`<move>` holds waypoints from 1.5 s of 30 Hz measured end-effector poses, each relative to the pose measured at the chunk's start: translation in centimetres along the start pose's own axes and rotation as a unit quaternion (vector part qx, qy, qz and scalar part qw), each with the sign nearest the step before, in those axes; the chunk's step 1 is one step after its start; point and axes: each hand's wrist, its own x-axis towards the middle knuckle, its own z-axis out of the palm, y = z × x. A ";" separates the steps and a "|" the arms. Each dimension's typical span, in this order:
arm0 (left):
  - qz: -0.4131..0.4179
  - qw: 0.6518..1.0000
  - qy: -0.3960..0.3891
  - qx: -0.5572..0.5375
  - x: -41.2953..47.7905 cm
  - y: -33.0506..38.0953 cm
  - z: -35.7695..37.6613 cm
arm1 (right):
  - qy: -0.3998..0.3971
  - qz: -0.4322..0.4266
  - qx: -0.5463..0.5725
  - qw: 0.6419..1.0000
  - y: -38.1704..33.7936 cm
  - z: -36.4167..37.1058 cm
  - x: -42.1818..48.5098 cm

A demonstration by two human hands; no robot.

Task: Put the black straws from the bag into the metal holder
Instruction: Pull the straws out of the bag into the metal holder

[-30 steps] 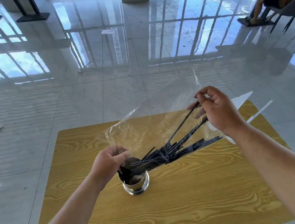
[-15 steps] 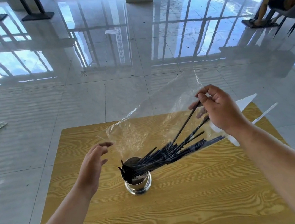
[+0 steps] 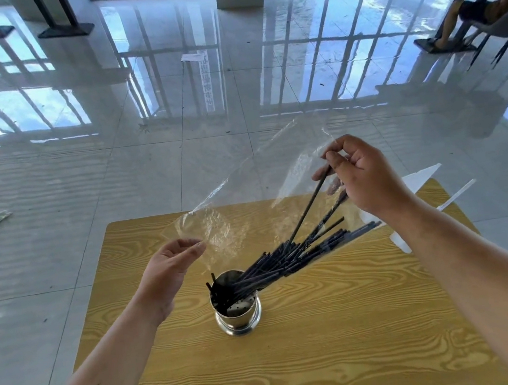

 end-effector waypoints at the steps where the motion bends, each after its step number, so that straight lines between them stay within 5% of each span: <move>1: 0.005 1.000 0.002 -0.004 -0.1 0.0 0.0 | 0.001 -0.009 -0.007 1.000 -0.1 0.1 0.0; 17: 0.032 0.997 0.063 -0.012 -2.0 -1.9 -2.4 | -0.036 -0.080 -0.085 0.993 -2.7 3.1 0.3; 45: 0.044 0.997 0.051 -0.034 -2.4 -0.7 -1.7 | -0.044 -0.071 -0.100 0.992 -7.6 1.7 0.2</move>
